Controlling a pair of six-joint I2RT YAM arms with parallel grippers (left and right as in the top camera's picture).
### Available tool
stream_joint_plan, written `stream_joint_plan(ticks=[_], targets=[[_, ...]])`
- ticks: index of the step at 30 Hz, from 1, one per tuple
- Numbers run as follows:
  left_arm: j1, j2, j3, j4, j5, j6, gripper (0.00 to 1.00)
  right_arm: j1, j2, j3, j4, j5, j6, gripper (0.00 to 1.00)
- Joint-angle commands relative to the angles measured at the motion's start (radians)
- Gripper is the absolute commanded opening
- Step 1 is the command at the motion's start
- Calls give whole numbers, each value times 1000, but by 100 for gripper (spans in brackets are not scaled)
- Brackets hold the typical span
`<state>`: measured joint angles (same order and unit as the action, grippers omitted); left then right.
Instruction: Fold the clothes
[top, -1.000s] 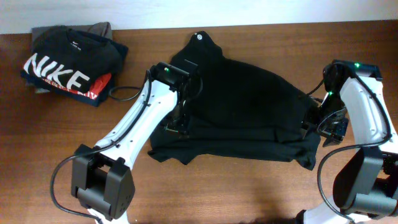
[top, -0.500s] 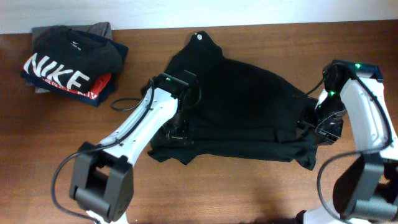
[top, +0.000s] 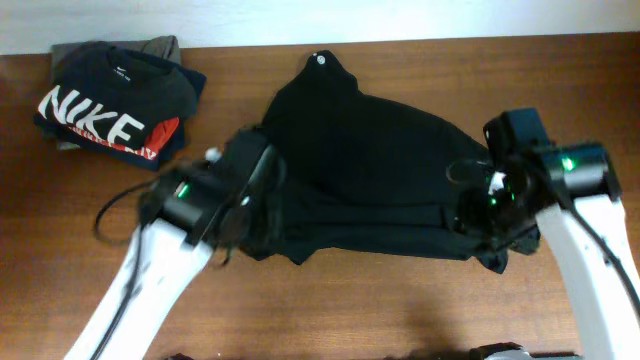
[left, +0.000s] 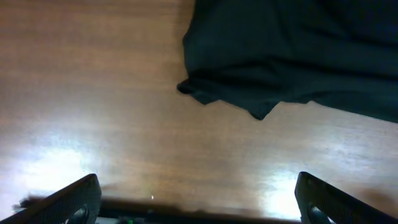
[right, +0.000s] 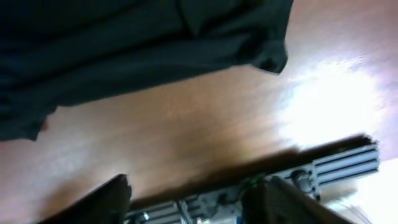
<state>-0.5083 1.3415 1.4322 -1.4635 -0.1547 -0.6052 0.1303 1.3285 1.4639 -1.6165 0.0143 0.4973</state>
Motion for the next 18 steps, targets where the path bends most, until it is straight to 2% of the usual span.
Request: stream_joint_plan(ticks=[1,2,8,14,17,18], targets=[[3,-94,-167,63,17,-64,99,27,-66,-39,32,88,126,91],[3,-112,-216,102,43,-64,99,27,-72,-54,44,88,126,100],[3,-118,-420,356,204,-64,99,26,-64,-193,175,68,145,99],[3,-25,-446,416,197,-64,99,26,-19,-300,290,39,152,99],[3,40,-446,447,164,-64,93,26,11,-309,325,39,151,99],[3,63,-446,459,154,-64,92,26,23,-309,340,40,151,96]])
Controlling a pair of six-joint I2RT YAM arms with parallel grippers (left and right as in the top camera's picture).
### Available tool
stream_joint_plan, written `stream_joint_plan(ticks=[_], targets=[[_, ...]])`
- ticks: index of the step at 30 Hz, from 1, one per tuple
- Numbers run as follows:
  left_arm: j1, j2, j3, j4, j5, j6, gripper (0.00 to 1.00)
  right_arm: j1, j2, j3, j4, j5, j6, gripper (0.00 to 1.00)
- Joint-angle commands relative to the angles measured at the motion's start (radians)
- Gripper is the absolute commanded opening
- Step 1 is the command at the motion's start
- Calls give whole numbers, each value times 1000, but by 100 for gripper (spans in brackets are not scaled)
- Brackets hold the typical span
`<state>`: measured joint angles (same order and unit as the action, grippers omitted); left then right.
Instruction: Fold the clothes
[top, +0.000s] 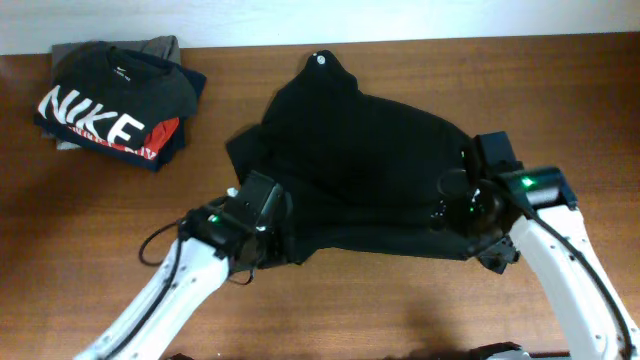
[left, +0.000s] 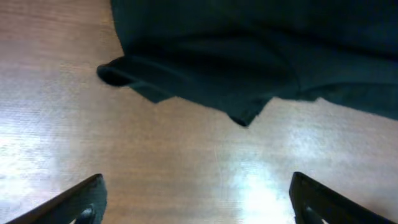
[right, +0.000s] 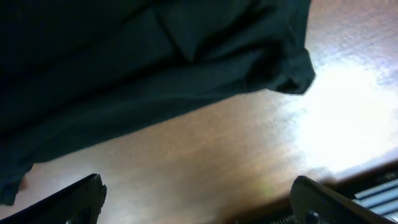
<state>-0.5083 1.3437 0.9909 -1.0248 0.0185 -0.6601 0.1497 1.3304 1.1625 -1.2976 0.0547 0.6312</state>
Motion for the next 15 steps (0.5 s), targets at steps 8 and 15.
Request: stream_joint_plan(ticks=[8,15], targets=[[22,231,-5,111,-42,48,84,6,120,-7,90,10,14,73],[22,248,-2,207,-45,132,75,-29,173,-7,220,10,-24,66]])
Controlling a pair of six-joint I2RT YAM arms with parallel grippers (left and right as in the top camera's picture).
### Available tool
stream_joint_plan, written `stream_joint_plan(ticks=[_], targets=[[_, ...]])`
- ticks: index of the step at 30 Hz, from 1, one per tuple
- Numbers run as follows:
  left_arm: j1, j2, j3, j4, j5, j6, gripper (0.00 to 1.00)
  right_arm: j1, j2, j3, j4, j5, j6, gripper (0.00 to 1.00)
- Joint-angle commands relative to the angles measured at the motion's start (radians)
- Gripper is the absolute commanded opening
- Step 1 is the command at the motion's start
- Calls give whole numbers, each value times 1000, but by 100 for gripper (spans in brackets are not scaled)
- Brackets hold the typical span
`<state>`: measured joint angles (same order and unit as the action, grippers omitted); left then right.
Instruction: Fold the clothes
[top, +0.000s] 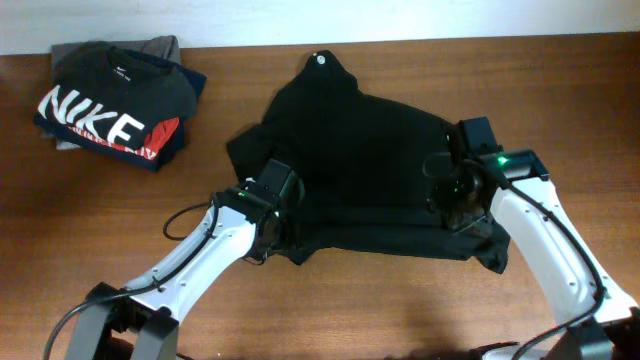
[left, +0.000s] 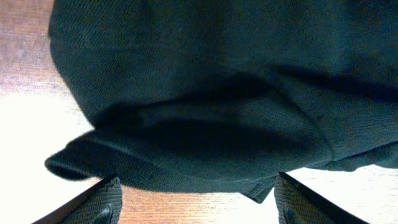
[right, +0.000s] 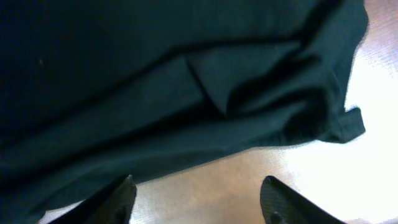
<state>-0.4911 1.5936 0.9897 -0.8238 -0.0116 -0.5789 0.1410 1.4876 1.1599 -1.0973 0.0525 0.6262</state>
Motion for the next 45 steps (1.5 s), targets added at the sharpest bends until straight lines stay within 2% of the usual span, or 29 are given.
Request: stream_joint_plan(ticks=[1,5,17,21,23,24,26,31,36,39,45], targets=[[5,-1,-1,5,-19,50,74,-27,23,-5,31,12,-20,64],[5,0,-2,-7,-37,50,69,-67,66,-5,41,12,-20,56],[4,16,-8,-33,13,50,69,-90,237,-5,22,2,-19,57],[3,19,-8,-55,16,50,47,-92,268,-5,73,10,-20,56],[3,19,-8,-90,16,50,31,-104,277,-5,102,12,-19,50],[3,19,-8,-109,16,50,28,-112,279,-5,118,12,-20,46],[3,18,-8,-154,16,50,13,-139,282,-5,149,12,-19,33],[3,18,-8,-227,16,50,1,-192,286,-5,221,-5,-50,4],[3,18,-8,-235,16,50,1,-199,286,-5,270,-18,-80,4],[3,18,-8,-235,16,50,11,-200,290,-5,285,-13,-80,4],[3,18,-8,-233,16,50,13,-203,338,-5,328,17,-80,4]])
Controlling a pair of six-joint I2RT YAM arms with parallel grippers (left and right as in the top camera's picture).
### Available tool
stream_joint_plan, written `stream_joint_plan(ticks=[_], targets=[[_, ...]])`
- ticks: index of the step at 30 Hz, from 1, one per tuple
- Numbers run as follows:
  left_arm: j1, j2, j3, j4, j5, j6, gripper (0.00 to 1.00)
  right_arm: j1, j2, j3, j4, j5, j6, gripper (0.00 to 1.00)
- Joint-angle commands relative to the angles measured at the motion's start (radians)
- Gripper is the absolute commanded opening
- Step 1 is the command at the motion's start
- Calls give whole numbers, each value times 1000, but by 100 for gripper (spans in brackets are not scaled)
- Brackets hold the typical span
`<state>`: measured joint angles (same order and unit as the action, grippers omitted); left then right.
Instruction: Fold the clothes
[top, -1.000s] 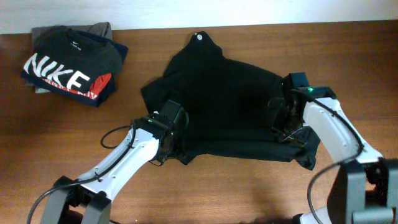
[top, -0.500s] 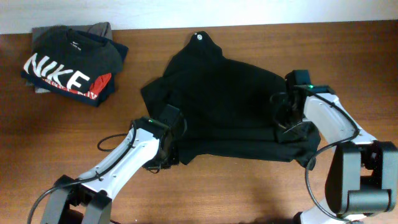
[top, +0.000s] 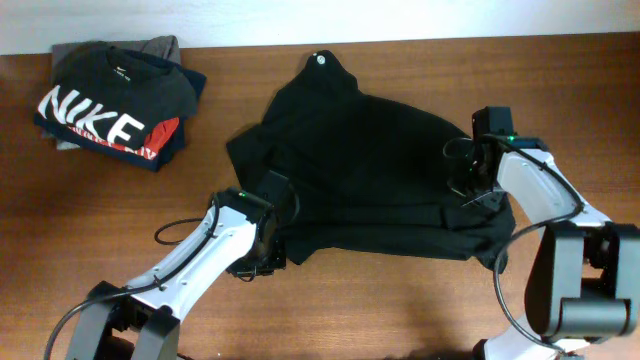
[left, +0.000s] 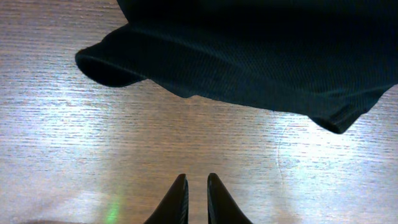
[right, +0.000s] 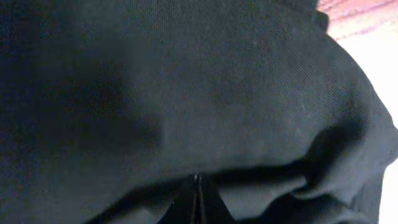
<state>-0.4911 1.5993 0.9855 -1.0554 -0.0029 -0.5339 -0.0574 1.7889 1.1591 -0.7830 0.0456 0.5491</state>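
Observation:
A black garment (top: 360, 170) lies spread and rumpled in the middle of the wooden table (top: 400, 310). My left gripper (top: 266, 260) is just off its lower-left corner. In the left wrist view this gripper (left: 198, 180) is shut over bare wood, nothing between its fingers, and the garment's hem (left: 261, 62) lies ahead of the tips. My right gripper (top: 470, 190) sits on the garment's right side. Its tips (right: 197, 180) are together and rest against a fold of black cloth (right: 186, 74). Whether any cloth is pinched does not show.
A folded stack of shirts, a dark Nike one (top: 110, 100) on top, sits at the far left corner. The table's back edge meets a pale wall. Bare wood runs along the front and left of the garment.
Both grippers were open and are now shut. The left one was over the garment's lower-left edge and is now over bare wood beside it. The right one sits farther up the right side.
Both grippers stood open at the garment's lower left and lower right, with wood and the hem in their views. They were then closer to the hem, then over the cloth itself. Now both are shut, the left off the cloth and the right on it.

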Motion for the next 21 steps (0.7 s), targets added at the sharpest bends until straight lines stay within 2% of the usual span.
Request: stream_joint_plan(ticks=[1,12,19,21], targets=[[3,13,-4,-2,7,5,13,-4,48,-5,25,23,-3,4],[3,13,-4,-1,7,5,19,-31,129,-4,92,45,-18,4],[3,13,-4,5,7,5,20,-131,179,-4,129,71,-31,4],[3,13,-4,8,7,5,27,-156,193,-4,159,68,-45,4]])
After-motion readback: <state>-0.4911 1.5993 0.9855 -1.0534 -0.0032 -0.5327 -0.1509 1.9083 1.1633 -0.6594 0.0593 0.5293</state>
